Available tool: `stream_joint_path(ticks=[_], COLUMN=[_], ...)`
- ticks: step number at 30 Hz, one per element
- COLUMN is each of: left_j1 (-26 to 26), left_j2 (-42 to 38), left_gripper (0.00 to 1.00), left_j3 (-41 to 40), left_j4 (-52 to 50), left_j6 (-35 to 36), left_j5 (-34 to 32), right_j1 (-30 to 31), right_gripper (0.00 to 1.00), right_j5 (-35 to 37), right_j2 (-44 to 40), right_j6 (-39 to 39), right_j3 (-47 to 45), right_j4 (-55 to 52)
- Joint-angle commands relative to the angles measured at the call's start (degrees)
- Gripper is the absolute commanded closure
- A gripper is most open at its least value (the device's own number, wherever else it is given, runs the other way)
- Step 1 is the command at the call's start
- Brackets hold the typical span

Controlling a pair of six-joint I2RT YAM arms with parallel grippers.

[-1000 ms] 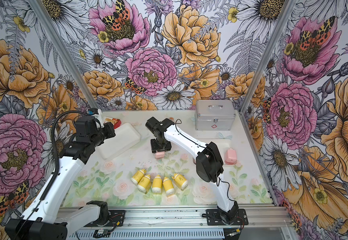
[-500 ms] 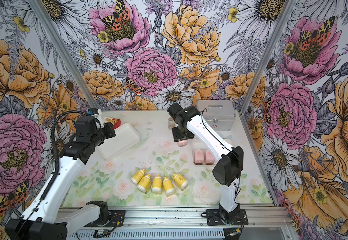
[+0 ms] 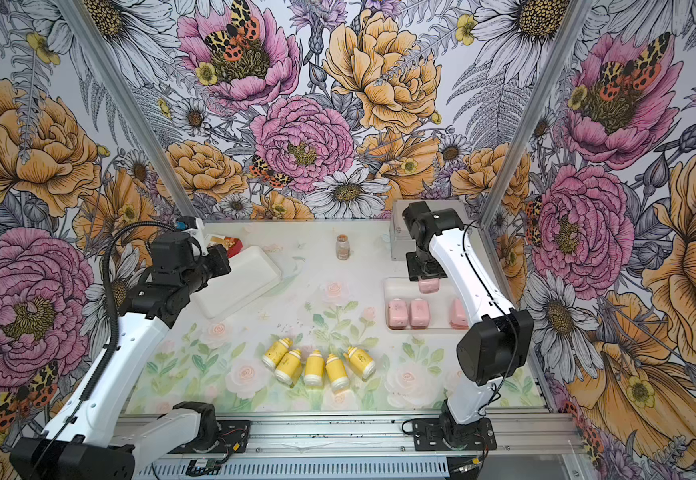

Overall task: Place the pencil sharpeners by color into the storage box
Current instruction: Place the pencil sharpener in the storage box.

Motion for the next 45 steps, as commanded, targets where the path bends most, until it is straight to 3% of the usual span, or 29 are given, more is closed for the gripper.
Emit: stream_joint_path(ticks=[1, 9, 13, 24, 45], left_j1=[-0.18, -0.16, -0.16, -0.11, -0.04], left_j2=[0.13, 0.15, 0.10, 0.24, -1.06], left_gripper=[1.00, 1.00, 1.00, 1.00, 1.00], left_j3=[0.62, 0.67, 0.65, 0.60, 0.76], left_j4=[0.44, 0.44, 0.44, 0.37, 0.44], left_j6=[-0.25, -0.36, -0.34, -0.34, -0.43], left_j5=[0.72, 0.90, 0.86, 1.03, 1.07], right_j1=[-2.14, -7.22, -9.18, -11.01, -13.47], right_gripper=[0.68, 0.68, 0.67, 0.66, 0.66], right_j5=[1.71, 2.04, -1.32, -3.69, -7.19], right_j2=[-1.97, -1.93, -1.52, -0.44, 3.81], right_j6=[-2.62, -3.15, -3.41, -3.40, -3.80], right_j3=[-1.67, -8.43, -11.81, -18.28, -21.60], right_j4=[2.56, 7.45, 9.37, 13.13, 14.64])
